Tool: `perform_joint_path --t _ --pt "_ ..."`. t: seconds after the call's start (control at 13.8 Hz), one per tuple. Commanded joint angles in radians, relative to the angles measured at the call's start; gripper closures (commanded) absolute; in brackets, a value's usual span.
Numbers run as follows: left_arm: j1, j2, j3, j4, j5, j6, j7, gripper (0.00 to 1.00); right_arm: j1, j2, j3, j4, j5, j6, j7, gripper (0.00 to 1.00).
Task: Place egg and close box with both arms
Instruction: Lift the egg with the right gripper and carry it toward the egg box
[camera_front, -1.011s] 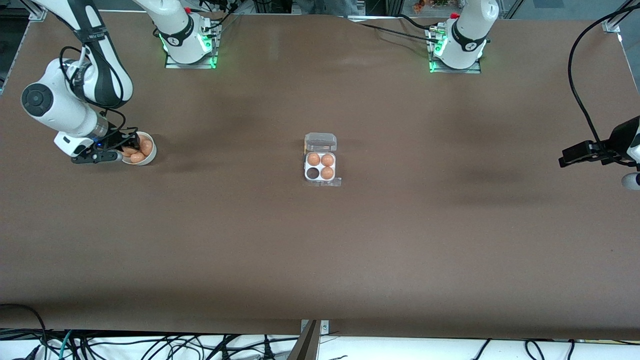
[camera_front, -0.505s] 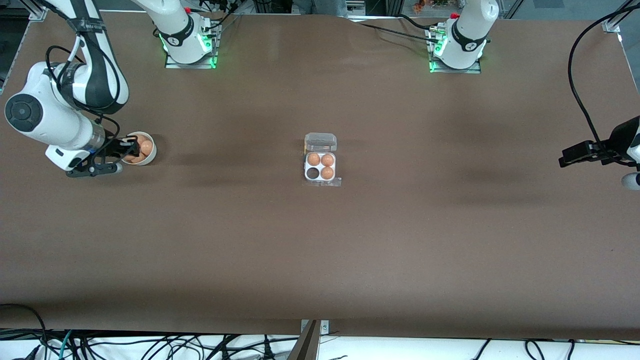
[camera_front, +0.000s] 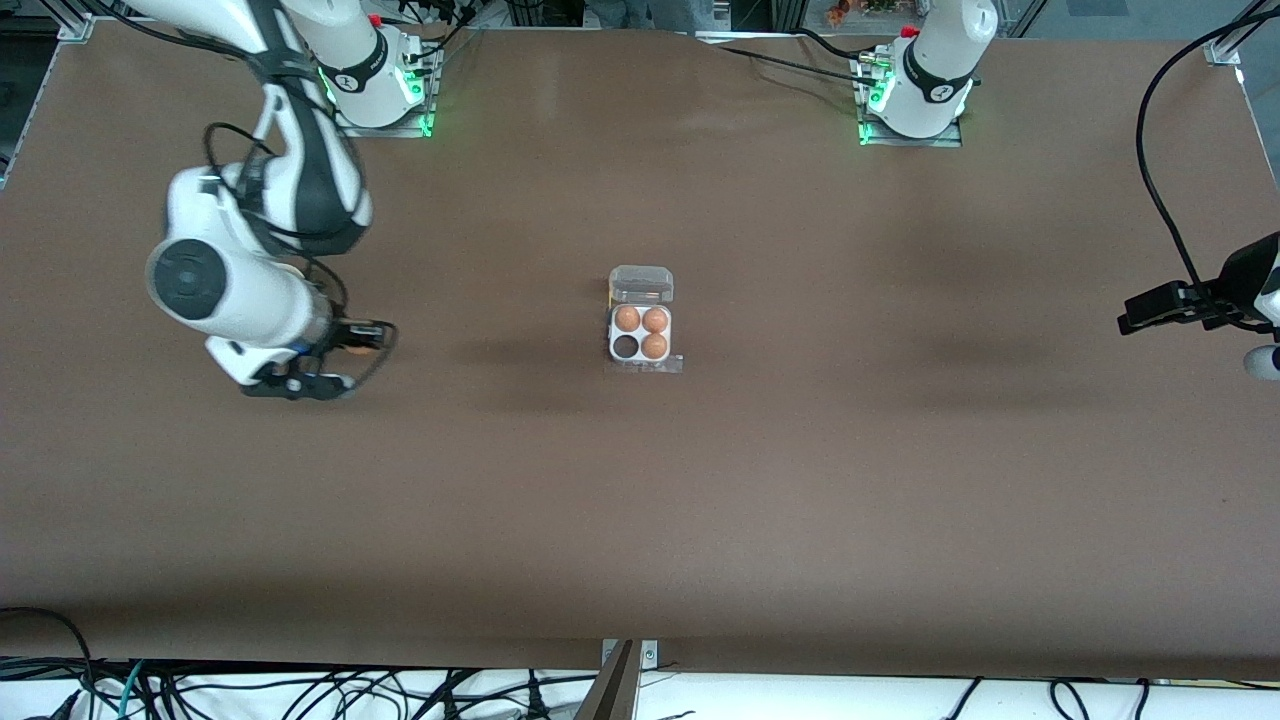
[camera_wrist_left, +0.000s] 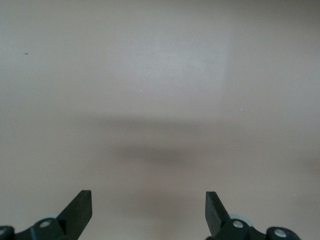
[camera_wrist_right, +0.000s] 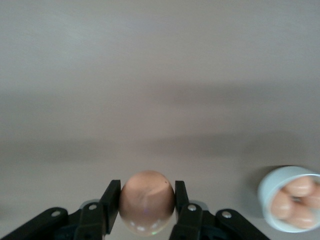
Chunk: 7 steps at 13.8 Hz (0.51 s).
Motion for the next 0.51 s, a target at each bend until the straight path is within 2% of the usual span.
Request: perform_joint_path --t 0.0,0.22,0.43 --pt "0.004 0.001 0.0 0.011 -0.013 -0.011 -0.003 0.0 0.086 0.12 -0.011 0.156 0.054 -0.056 0.168 0.73" --pt "0.005 0.0 0.0 0.011 -0.013 -0.011 -0.003 0.0 0.185 0.171 -0.011 0.193 0.107 -0.043 0.355 0.73" --pt "0.004 0.001 0.0 0.01 -0.013 -0.011 -0.003 0.0 0.269 0.227 -0.01 0.274 0.113 -0.042 0.51 0.73"
